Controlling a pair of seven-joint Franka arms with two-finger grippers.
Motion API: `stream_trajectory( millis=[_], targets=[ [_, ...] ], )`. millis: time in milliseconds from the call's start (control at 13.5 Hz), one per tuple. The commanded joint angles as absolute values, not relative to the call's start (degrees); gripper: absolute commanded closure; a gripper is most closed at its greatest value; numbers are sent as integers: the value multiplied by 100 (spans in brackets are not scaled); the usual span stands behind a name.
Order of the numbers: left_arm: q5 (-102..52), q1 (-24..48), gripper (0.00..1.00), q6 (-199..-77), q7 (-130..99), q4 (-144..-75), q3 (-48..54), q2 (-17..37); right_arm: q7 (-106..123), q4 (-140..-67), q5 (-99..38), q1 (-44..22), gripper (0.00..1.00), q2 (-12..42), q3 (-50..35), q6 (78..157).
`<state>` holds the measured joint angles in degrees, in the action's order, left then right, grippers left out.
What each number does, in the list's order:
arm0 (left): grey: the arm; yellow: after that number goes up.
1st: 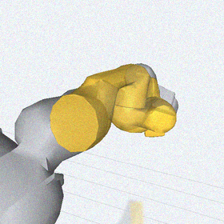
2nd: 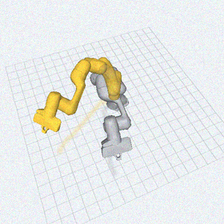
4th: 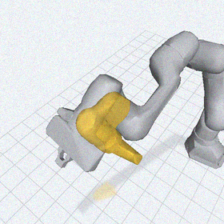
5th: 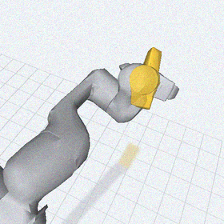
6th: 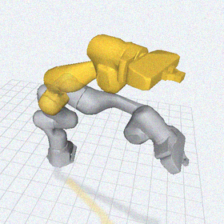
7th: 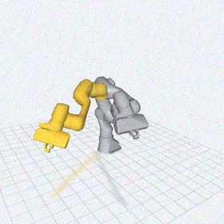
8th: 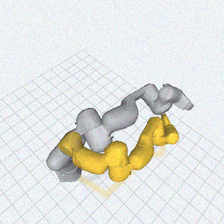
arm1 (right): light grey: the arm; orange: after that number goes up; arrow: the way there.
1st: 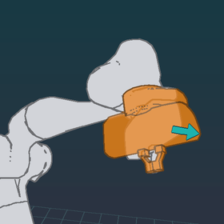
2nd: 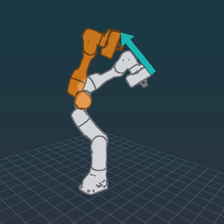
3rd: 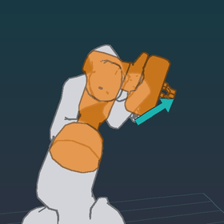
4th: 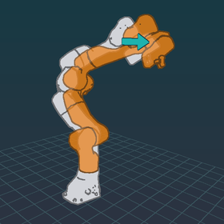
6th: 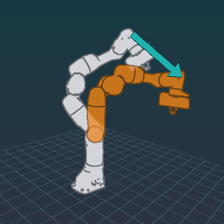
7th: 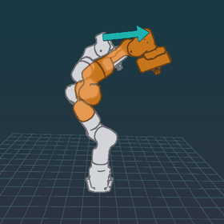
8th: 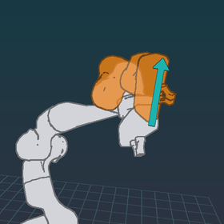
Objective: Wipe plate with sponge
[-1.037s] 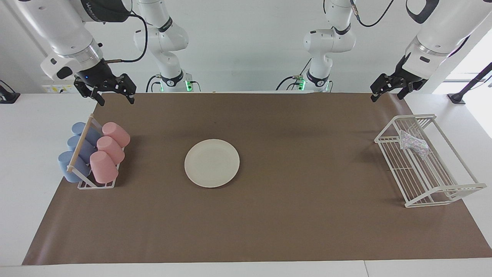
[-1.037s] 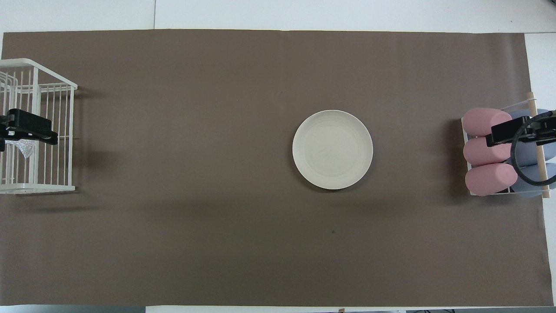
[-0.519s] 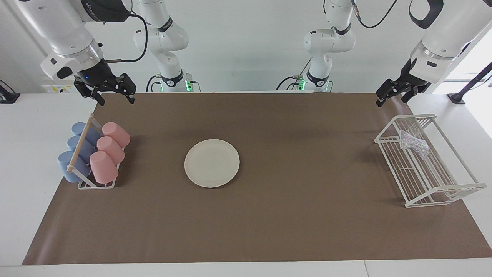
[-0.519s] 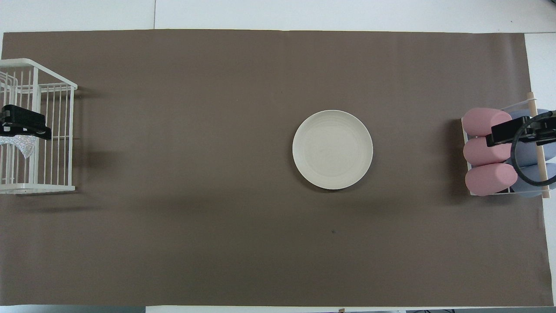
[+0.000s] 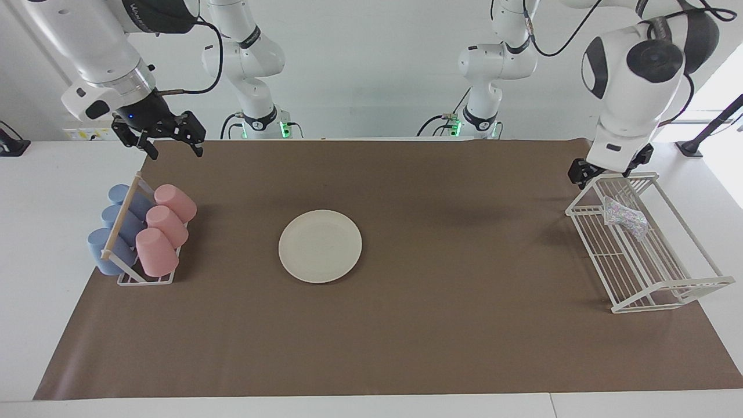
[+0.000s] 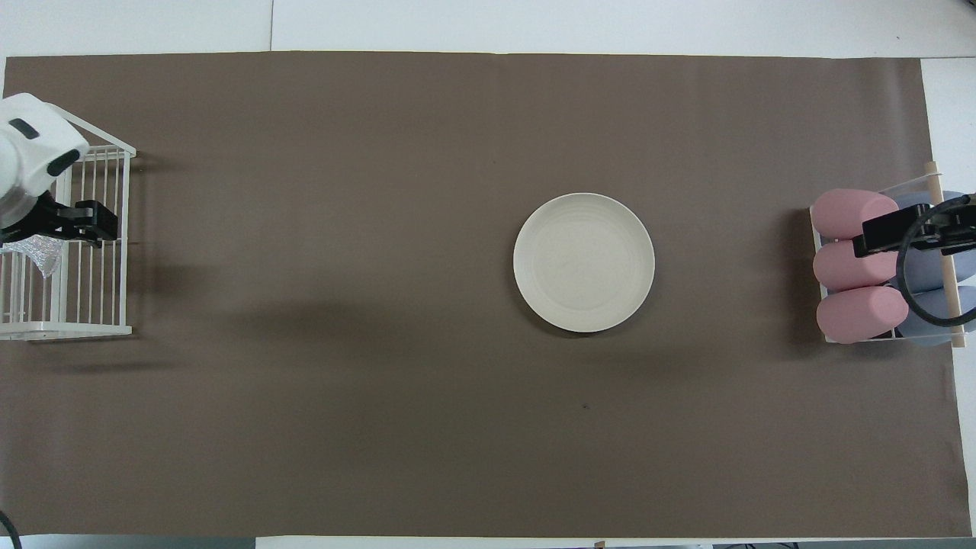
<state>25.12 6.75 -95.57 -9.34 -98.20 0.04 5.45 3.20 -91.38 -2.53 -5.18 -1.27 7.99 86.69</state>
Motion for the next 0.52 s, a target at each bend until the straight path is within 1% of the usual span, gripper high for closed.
stream_trajectory(
  millis=[0,222,296,444],
  targets=[
    [3364,905,0,-9765,-1221,-9905,-53,1080,308,-9176,-167,-554,0,-193,791,8640],
    [4619,1045,0,-9730,-1230,-9879,-53,1650,-113,-9185,-228,-580,0,-202,791,8613],
    [5023,1072,0,-9669,-1230,-9896,-53,1748,-340,-9176,-237,-650,0,-202,791,8613],
    [5238,1090,0,-9607,-1239,-9862,-53,1854,-1356,-9158,-368,-729,0,-202,791,8526]
  ],
)
